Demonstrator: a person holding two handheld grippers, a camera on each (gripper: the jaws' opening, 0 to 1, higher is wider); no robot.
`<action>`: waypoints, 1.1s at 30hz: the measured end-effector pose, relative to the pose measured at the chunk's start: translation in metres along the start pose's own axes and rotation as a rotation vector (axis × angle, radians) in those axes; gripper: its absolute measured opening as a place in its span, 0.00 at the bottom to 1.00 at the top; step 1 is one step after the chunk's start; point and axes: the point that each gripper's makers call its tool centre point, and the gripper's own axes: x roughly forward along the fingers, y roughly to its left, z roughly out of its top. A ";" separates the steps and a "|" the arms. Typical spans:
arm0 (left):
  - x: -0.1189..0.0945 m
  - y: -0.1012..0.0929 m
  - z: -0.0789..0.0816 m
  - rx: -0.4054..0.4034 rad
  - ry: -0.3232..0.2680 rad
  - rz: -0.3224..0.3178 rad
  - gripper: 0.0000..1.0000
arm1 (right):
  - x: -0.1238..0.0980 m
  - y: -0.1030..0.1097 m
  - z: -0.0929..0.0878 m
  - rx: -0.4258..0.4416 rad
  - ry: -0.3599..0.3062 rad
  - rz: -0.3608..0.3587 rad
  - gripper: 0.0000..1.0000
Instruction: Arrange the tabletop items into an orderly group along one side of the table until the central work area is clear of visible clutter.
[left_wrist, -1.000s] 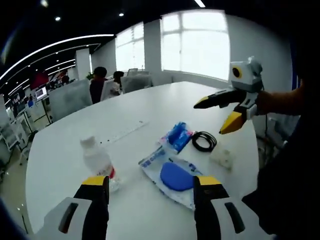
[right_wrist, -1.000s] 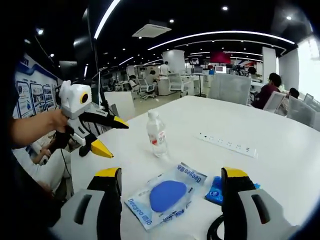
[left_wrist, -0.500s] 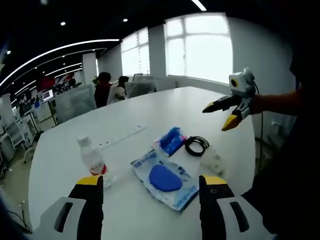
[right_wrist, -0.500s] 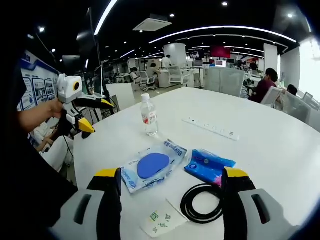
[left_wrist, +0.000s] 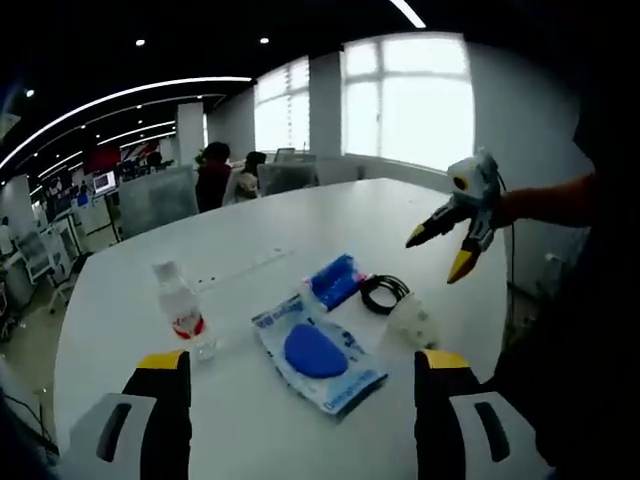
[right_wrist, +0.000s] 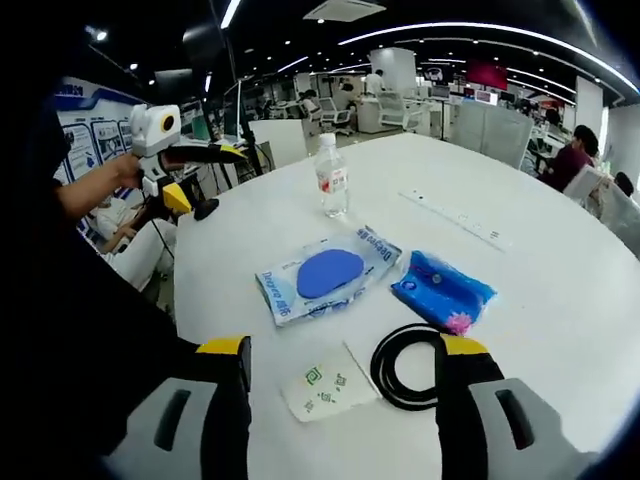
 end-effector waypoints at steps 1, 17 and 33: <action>0.000 0.000 -0.001 0.000 0.002 0.002 0.95 | 0.001 0.001 -0.001 -0.004 0.008 0.010 0.68; -0.014 -0.004 -0.011 -0.048 -0.019 0.028 1.00 | 0.037 0.009 -0.029 -0.086 0.185 0.236 0.37; -0.009 -0.010 -0.019 -0.025 -0.010 0.014 0.95 | 0.047 -0.001 -0.045 0.014 0.228 0.277 0.21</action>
